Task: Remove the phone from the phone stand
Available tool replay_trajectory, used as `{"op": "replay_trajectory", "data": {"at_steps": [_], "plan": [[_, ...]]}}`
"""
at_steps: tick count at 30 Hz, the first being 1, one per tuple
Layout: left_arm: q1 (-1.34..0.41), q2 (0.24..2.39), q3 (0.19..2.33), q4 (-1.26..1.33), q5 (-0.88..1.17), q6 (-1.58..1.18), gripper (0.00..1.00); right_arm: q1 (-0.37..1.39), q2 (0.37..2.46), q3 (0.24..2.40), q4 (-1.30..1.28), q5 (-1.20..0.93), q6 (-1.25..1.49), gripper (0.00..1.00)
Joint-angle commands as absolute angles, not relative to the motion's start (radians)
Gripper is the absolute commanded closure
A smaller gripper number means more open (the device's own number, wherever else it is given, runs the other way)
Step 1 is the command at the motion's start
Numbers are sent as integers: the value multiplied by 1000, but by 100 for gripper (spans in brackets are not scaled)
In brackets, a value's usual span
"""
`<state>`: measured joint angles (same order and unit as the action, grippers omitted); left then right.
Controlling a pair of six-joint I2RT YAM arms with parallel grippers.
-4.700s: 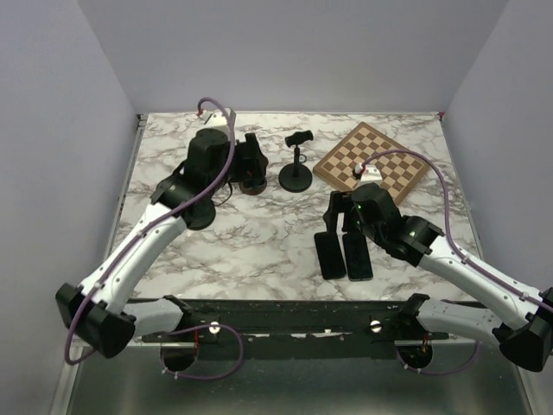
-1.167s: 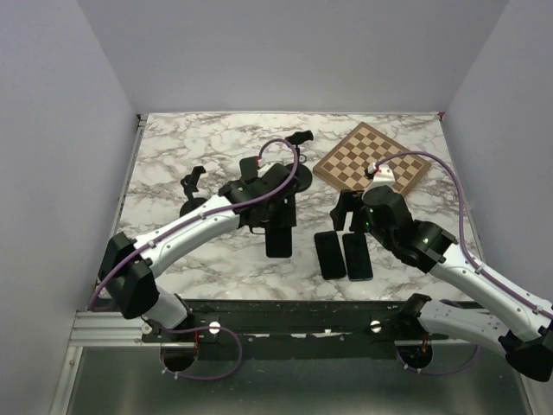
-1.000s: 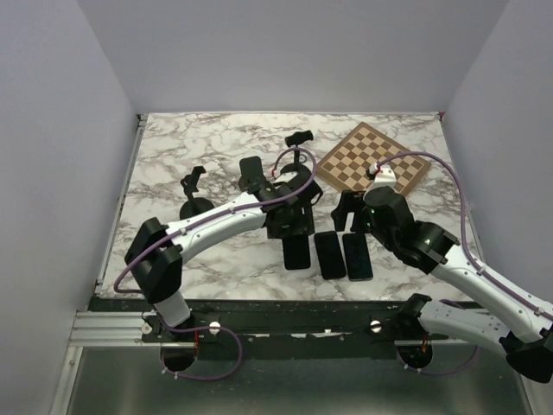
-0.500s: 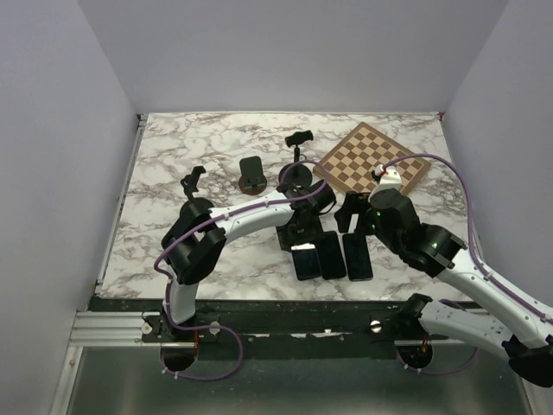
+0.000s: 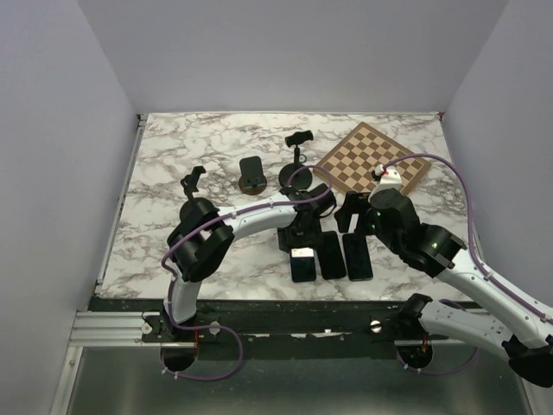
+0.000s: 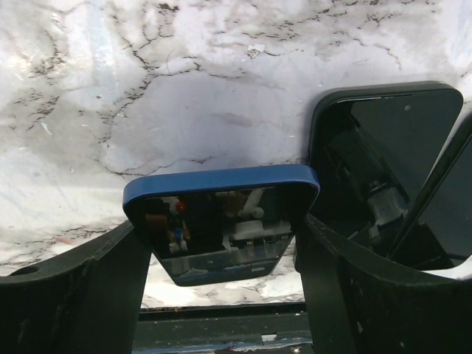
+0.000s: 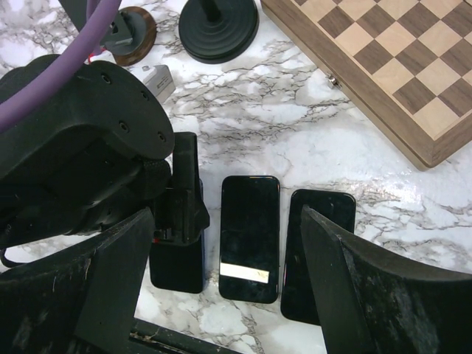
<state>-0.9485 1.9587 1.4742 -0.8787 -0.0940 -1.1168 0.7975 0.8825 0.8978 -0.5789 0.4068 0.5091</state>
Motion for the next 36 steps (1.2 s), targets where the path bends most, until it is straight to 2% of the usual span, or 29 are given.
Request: {"op": "replay_trajectory", "data": {"at_steps": [1, 5, 7, 11, 13, 14, 15, 24, 36], "plan": [[-948, 1972, 1452, -821, -64, -1080, 75, 803, 879, 892, -592, 422, 529, 12], [-948, 1977, 1442, -807, -52, -1084, 56, 803, 873, 896, -595, 420, 530, 12], [-948, 1973, 1441, -805, -56, -1086, 43, 803, 871, 899, -596, 420, 529, 12], [-948, 1954, 1447, -818, -78, -1076, 25, 804, 872, 901, -597, 422, 528, 12], [-946, 1943, 1452, -835, -100, -1074, 12, 803, 874, 901, -596, 421, 528, 12], [-946, 1935, 1451, -840, -110, -1072, 10, 804, 875, 901, -595, 422, 529, 12], [-944, 1927, 1452, -843, -117, -1070, 2, 803, 875, 900, -595, 421, 529, 12], [-937, 1817, 1471, -884, -184, -1032, 2, 804, 879, 915, -603, 435, 532, 12], [-933, 1288, 1281, -611, -251, -759, 2, 804, 770, 910, -560, 536, 526, 12]]}}
